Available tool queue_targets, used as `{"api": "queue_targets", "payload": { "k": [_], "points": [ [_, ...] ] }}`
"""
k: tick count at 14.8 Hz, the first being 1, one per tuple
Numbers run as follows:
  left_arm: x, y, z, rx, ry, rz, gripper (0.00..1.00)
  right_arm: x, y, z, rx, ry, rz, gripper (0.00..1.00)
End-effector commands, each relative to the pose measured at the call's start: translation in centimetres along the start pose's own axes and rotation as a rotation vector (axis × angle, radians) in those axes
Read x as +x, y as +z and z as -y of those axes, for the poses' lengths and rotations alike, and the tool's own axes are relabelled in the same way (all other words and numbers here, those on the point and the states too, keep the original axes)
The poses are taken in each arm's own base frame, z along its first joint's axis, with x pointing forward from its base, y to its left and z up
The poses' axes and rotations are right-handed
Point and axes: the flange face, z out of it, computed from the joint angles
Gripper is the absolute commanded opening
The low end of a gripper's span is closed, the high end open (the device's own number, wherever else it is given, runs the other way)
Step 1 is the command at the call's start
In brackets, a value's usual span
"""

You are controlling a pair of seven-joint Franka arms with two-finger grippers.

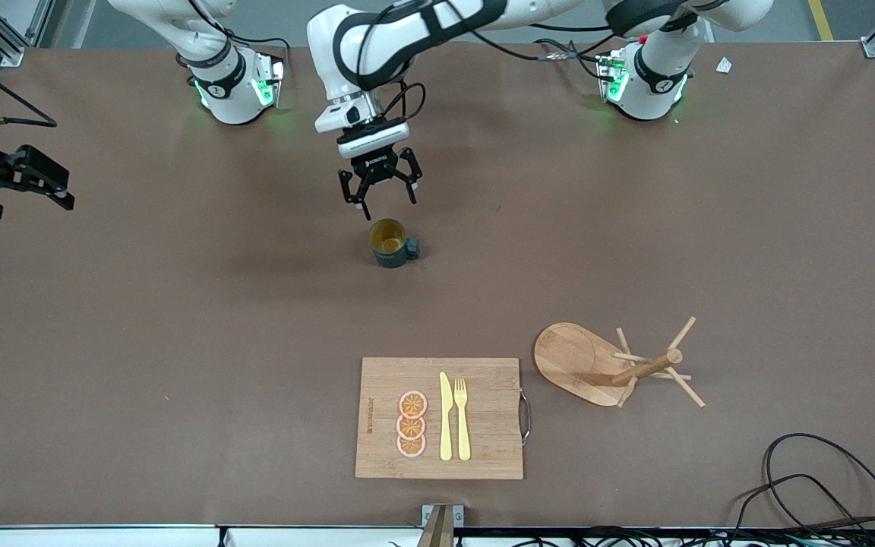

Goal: Transfer cup from left to right arm and place
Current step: 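Hold the mug with the left gripper while the right gripper approaches, then grasp the mug rim with the right gripper while the left gripper withdraws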

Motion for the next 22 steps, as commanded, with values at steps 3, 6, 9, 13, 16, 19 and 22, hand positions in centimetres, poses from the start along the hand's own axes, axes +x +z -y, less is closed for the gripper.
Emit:
{"api": "queue_targets", "payload": {
  "k": [3,6,9,13,16,19,22],
  "points": [
    [16.0,2.5,3.6,-0.018,0.095,0.202,1.0,0.6,3.0,8.0,0.018,0.084,0.014,1.0],
    [24.6,5.2,7.0,-0.027,0.177,0.293,1.0,0.3,7.0,17.5,0.028,0.168,-0.027,1.0],
    [32.7,8.4,11.8,-0.049,0.242,0.381,1.0,-0.4,12.3,20.5,0.036,0.15,-0.061,1.0],
    [39.0,11.8,17.2,-0.063,0.283,0.447,1.0,-2.1,17.2,23.4,0.02,0.11,0.001,1.0],
    [41.6,13.3,20.1,-0.076,0.298,0.49,1.0,-3.7,20.6,29.1,0.013,0.15,0.03,1.0],
    [42.8,14.0,21.4,-0.087,0.328,0.506,1.0,-3.6,25.1,32.1,0.001,0.159,0.028,1.0],
    [43.2,14.5,21.9,-0.08,0.353,0.527,1.0,-3.9,28.9,34.3,-0.002,0.166,0.008,1.0]
  ]
}}
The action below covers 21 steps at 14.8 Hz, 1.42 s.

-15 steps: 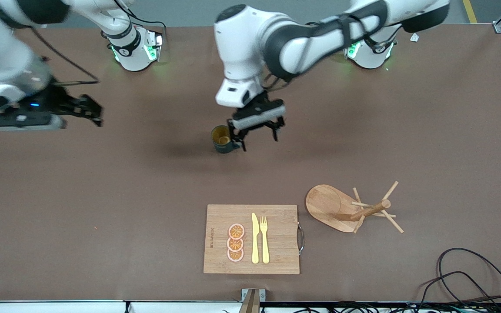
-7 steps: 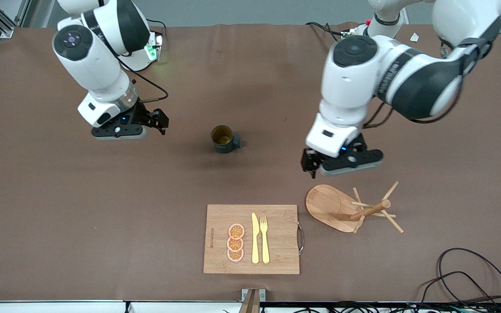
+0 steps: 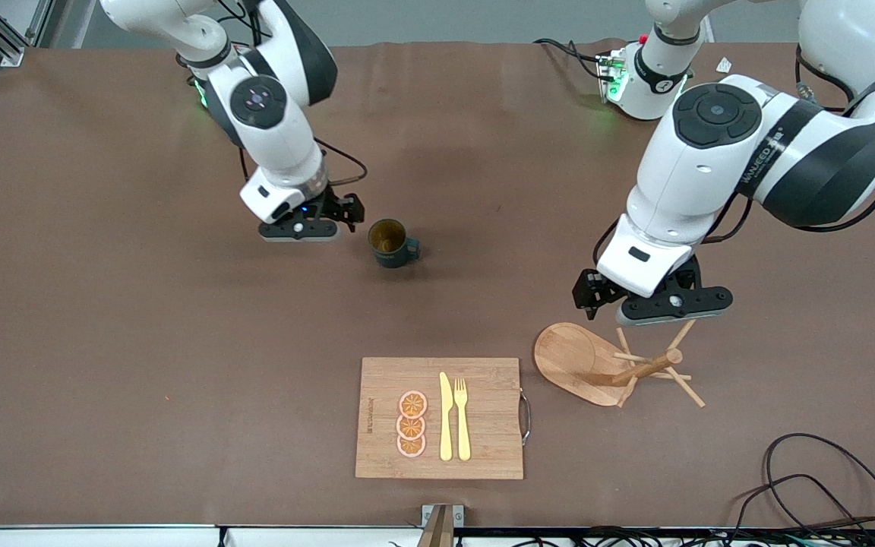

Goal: Transfer cup from left to right arm and place
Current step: 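Grasp the mug rim with the right gripper while the left gripper withdraws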

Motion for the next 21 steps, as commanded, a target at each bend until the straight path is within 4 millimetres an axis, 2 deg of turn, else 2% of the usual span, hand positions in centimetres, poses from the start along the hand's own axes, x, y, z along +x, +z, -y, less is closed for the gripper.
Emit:
{"api": "queue_targets", "payload": {
  "k": [1,3,4,6,10,14,16,17,20,21],
  "points": [
    [0.6,-0.6,1.2,0.002,0.028,0.039,1.0,-0.3,3.3,0.5,-0.008,0.017,-0.031,1.0],
    [0.8,-1.0,1.6,0.021,0.067,0.07,1.0,-1.0,5.1,0.0,0.006,0.015,-0.048,1.0],
    [1.2,-1.7,2.4,0.029,0.074,0.075,1.0,-1.2,5.4,-0.1,0.006,0.016,-0.046,1.0],
    [1.7,-2.4,3.9,0.043,0.099,0.097,1.0,-2.5,6.1,0.8,0.001,0.023,-0.036,1.0],
    [2.7,-4.5,8.3,0.026,0.103,0.132,1.0,-4.6,6.5,2.8,-0.006,0.032,-0.031,1.0],
    [3.9,-6.7,14.9,-0.051,0.075,0.152,1.0,-4.9,7.1,3.2,-0.011,0.024,-0.043,1.0],
    [3.5,-7.6,16.7,-0.054,0.109,0.149,1.0,-4.9,7.9,3.4,-0.007,0.028,-0.043,1.0],
    [3.1,-8.2,18.4,-0.047,0.097,0.147,1.0,-5.0,8.6,3.7,-0.005,0.027,-0.046,1.0],
    [1.2,-9.7,20.6,-0.054,0.098,0.15,1.0,-5.4,10.4,4.1,-0.036,0.031,-0.065,1.0],
    [0.6,-10.3,20.9,-0.05,0.099,0.146,1.0,-5.5,10.5,4.1,-0.046,0.034,-0.072,1.0]
  ]
}}
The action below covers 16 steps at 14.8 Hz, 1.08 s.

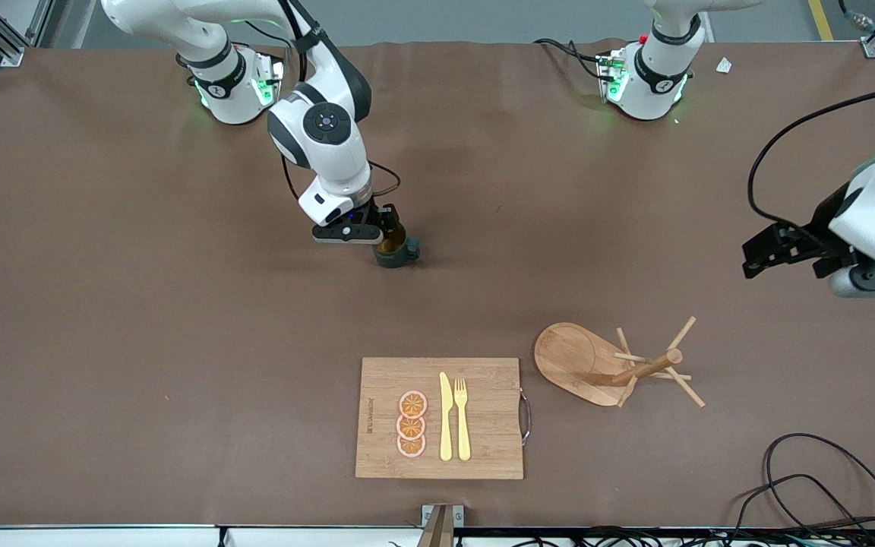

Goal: Transfer cup from left to right arm and place
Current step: 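Grasp the mug rim with the right gripper while the left gripper withdraws, then carry the mug with the right gripper away from the table middle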

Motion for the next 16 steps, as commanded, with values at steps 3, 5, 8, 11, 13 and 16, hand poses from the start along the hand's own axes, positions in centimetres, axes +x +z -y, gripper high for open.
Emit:
{"api": "queue_targets", "payload": {
  "k": [3,5,8,11,13,16],
  "points": [
    [-5.0,-2.2,1.1,0.005,0.004,-0.01,1.0,-0.7,0.8,0.3,-0.02,0.027,-0.025,1.0],
    [-6.5,-2.2,1.1,0.006,0.008,-0.026,1.0,-0.8,0.9,0.5,-0.021,0.042,-0.024,1.0],
    [-6.6,-2.5,1.5,0.006,0.002,-0.037,1.0,-0.7,1.3,0.5,-0.021,0.064,-0.023,0.99],
    [-6.6,-2.7,1.1,0.007,0.011,-0.041,1.0,-0.6,2.1,0.7,-0.012,0.067,-0.025,0.96],
    [-6.6,-2.8,1.1,0.008,0.035,-0.041,1.0,-0.7,2.6,0.7,-0.013,0.064,-0.022,0.87],
    [-6.5,-2.5,1.7,0.008,0.057,-0.032,1.0,-0.8,2.6,0.8,-0.012,0.063,-0.022,0.52]
  ]
}}
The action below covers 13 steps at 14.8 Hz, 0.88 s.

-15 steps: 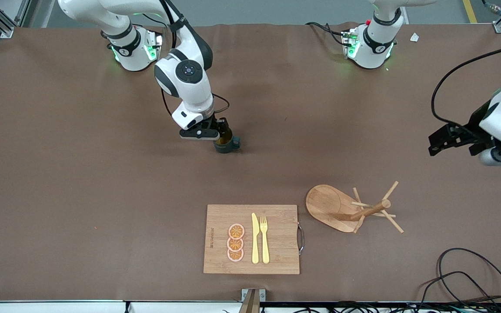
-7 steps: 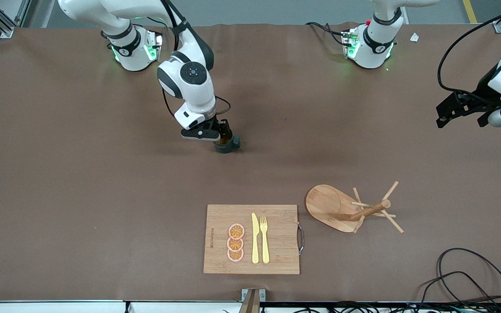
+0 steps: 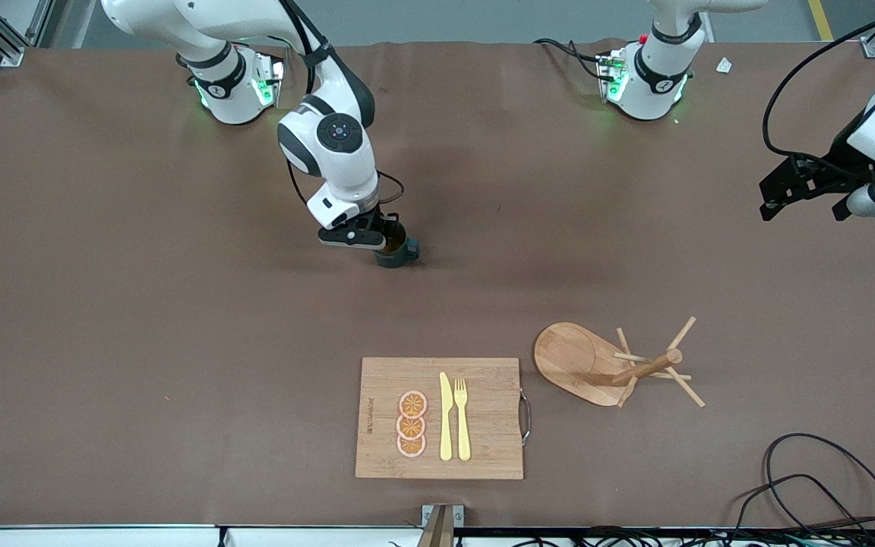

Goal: Transfer cup from left to right arm and place
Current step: 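Carry the mug with the right gripper away from the table middle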

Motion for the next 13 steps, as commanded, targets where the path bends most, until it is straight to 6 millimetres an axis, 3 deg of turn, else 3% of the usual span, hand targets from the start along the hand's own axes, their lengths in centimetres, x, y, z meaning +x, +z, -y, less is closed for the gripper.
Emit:
{"api": "queue_targets", "payload": {
  "k": [1,6,13],
  "points": [
    [-0.6,-0.2,0.4,-0.012,0.016,0.001,1.0,-0.1,-0.1,0.2,-0.004,0.004,-0.021,0.41],
    [-0.6,-0.8,-0.8,-0.024,-0.044,-0.001,1.0,0.1,-0.2,0.4,-0.004,0.009,-0.022,0.03],
    [0.0,-0.7,0.0,-0.016,-0.032,-0.005,1.0,0.9,-0.8,0.3,-0.003,0.011,-0.027,0.0]
  ]
}}
